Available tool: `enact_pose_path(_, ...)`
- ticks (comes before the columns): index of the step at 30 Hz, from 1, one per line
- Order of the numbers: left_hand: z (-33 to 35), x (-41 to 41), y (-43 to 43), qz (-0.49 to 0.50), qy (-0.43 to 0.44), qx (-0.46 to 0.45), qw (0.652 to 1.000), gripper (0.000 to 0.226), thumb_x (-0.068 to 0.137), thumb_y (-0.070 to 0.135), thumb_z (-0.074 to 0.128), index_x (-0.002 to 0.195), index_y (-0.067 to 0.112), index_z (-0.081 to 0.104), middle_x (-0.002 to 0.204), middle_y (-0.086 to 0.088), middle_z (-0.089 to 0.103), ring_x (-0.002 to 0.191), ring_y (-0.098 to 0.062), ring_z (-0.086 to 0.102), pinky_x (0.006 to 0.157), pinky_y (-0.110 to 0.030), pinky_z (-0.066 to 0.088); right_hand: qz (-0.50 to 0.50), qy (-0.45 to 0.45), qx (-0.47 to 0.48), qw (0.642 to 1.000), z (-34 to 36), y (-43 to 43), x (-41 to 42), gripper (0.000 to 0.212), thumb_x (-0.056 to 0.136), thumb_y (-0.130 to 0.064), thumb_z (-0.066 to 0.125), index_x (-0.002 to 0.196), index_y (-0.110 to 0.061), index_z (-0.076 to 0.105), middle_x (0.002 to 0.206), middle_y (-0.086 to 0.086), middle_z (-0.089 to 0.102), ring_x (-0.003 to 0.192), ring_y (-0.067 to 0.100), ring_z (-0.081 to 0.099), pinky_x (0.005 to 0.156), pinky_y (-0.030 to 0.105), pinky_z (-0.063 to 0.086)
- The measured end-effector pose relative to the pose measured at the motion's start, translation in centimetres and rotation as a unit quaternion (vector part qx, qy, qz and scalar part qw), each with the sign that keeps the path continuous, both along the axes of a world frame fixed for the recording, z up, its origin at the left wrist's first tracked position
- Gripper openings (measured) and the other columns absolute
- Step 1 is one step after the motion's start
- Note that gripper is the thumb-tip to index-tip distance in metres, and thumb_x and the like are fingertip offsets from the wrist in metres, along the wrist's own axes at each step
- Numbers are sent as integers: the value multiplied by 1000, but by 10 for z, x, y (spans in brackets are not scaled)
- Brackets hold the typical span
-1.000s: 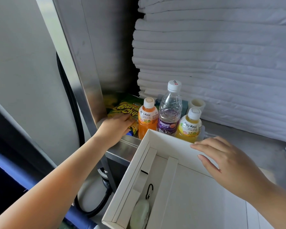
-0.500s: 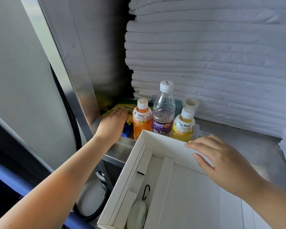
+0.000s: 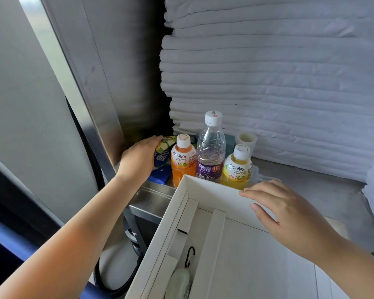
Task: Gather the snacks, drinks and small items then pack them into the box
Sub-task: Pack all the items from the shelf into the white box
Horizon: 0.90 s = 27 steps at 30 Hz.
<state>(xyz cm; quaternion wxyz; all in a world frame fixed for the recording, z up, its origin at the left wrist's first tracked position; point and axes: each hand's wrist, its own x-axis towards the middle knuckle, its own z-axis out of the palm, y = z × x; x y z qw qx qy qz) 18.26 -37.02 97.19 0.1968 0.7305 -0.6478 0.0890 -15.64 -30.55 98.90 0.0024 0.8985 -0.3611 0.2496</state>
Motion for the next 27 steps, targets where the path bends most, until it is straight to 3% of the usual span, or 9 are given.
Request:
enact_pose_path(11,-12,-7,10,-13,-18,-44,999,58,84,-6,57,136,18,49,135,-5,54,120,-30,53,77,-39,54,-4,-2,6,1000,1,0,0,28,84,-16,57,108,-17,71,97,-11,63,89,7,50,74,19,42)
enact_pose_path(18,-23,-14,22,-31,-70,-83,994,67,56,-17,77,118,4,64,116,-17,65,105,-39,62,67,-48,56,-7,-5,9,1000,-2,0,1,28,83,-17,57,108,-18,71,97,-12,63,90,6,50,73,20,42)
enact_pose_path(27,-14,-11,23,-18,-18,-87,996,67,67,-16,69,128,9,58,127,-13,60,110,-37,60,61,-41,56,-10,-6,12,1000,0,1,1,29,83,-17,57,109,-20,71,97,-13,63,90,5,51,73,21,43)
